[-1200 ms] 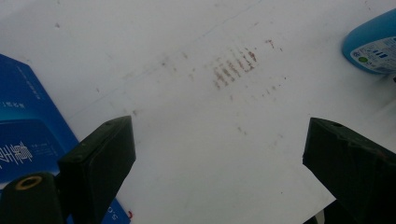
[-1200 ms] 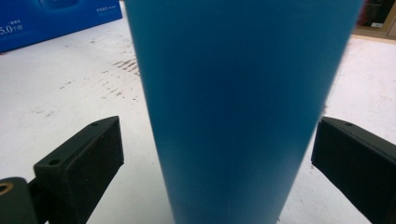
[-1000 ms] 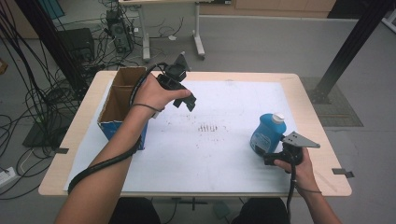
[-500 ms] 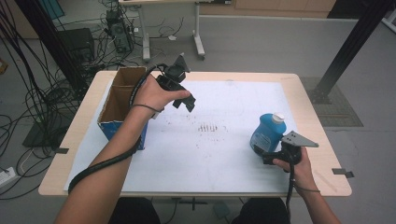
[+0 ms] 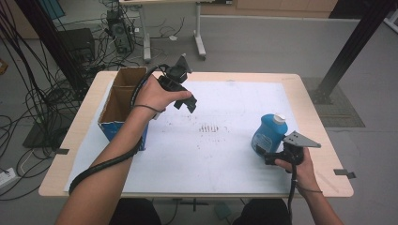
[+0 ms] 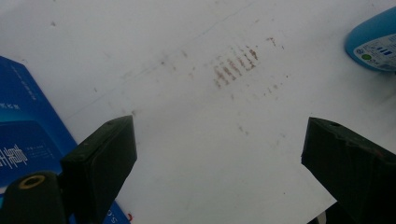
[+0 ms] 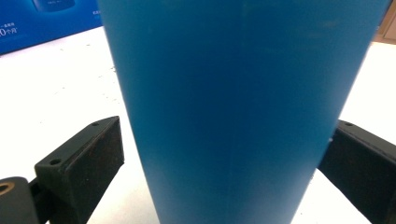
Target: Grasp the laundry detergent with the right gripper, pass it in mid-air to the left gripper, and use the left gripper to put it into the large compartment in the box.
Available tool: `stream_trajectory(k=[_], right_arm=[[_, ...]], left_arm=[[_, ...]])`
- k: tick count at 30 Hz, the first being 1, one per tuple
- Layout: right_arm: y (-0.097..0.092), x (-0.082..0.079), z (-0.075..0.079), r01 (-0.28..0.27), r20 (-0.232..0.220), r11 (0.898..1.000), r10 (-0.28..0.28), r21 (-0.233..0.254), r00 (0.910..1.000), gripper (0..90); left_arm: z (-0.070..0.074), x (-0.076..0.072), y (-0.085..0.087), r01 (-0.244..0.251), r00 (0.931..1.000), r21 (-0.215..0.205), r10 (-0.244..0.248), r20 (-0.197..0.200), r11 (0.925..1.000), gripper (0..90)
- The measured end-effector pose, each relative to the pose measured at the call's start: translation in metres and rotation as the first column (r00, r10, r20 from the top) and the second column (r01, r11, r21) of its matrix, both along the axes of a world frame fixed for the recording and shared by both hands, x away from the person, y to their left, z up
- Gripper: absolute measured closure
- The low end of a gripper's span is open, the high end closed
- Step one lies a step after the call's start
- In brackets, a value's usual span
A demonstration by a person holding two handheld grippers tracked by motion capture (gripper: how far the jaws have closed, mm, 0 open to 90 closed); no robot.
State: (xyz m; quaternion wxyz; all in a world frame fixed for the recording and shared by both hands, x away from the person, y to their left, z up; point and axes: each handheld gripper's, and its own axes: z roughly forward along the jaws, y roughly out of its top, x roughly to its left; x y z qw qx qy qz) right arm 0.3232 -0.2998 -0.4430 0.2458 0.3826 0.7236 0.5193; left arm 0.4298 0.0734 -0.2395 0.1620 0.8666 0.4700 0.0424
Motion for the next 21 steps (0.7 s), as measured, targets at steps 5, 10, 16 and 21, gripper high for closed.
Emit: stream_trajectory(k=[5, 10, 16, 21], right_arm=[[0.0002, -0.0005, -0.0001, 0.001, 0.0, 1.0, -0.001, 0.0, 1.0, 2.3], [0.0, -0.0006, 0.0004, 0.001, 0.0, 1.0, -0.001, 0.001, 1.0, 2.3], [-0.0005, -0.001, 0.0008, 0.004, 0.001, 1.0, -0.004, 0.002, 1.0, 2.3], [-0.0016, -0.0015, 0.0005, 0.005, -0.001, 1.0, -0.005, 0.004, 1.0, 2.3]], left_arm=[[0.0005, -0.0005, 0.0002, 0.003, 1.0, 0.005, -0.003, 0.002, 1.0, 10.4], [0.0003, -0.0007, 0.0, 0.0, 1.0, 0.005, 0.0, 0.002, 1.0, 10.0], [0.0, -0.0004, 0.0002, -0.001, 1.0, 0.004, 0.001, 0.002, 1.0, 9.9], [-0.0002, -0.0009, 0.0002, -0.001, 1.0, 0.007, 0.001, 0.004, 1.0, 9.9]])
